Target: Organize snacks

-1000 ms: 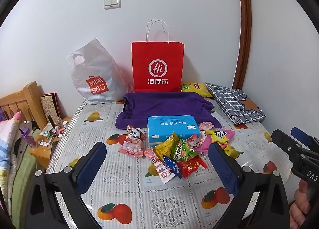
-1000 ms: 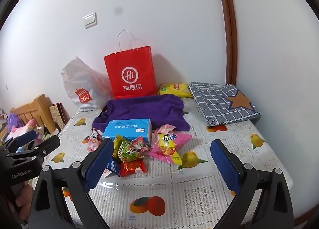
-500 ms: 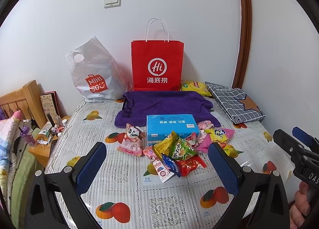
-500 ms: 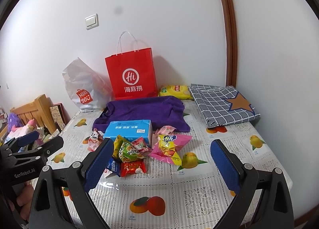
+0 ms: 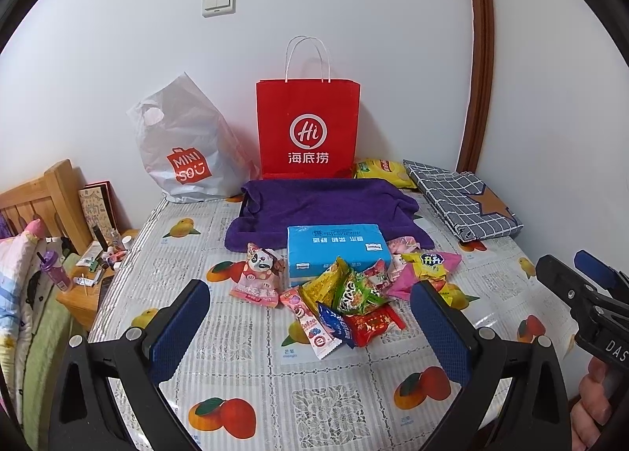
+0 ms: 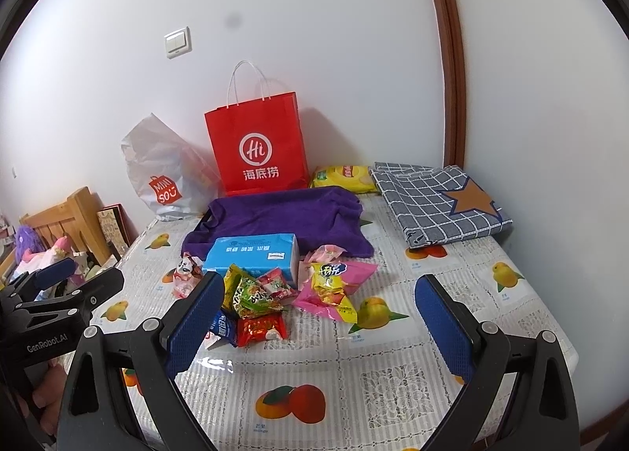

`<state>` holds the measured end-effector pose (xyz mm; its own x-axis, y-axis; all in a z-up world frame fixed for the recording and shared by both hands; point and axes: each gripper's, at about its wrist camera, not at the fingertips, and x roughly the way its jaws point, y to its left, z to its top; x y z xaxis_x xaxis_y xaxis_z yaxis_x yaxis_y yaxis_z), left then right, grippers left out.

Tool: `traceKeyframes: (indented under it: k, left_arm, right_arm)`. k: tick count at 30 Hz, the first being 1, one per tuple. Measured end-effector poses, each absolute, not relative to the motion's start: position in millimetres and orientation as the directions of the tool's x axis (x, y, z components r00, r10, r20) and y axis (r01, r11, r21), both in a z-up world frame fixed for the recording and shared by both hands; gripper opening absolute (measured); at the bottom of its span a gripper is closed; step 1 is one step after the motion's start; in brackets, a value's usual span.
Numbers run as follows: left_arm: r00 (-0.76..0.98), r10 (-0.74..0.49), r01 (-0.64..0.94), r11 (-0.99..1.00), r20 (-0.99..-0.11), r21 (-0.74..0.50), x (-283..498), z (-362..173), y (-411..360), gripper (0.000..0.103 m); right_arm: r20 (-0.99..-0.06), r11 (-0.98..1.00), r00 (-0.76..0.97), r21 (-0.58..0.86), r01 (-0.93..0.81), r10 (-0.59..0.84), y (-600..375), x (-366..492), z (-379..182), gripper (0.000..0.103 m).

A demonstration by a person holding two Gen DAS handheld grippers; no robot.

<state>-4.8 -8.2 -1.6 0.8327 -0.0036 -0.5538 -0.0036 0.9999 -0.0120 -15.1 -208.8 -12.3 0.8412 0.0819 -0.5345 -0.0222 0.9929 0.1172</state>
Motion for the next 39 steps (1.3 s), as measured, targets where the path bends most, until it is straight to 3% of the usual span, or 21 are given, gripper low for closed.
traceKeyframes:
  k: [39]
  left_arm:
    - [0.821, 0.007, -0.019, 1.0, -0.571, -0.015, 3, -12, -1, 0.103]
  right_arm:
    - [-0.552, 0.995, 0.829, 0.091, -0.046, 0.089, -199, -4, -24, 0.097]
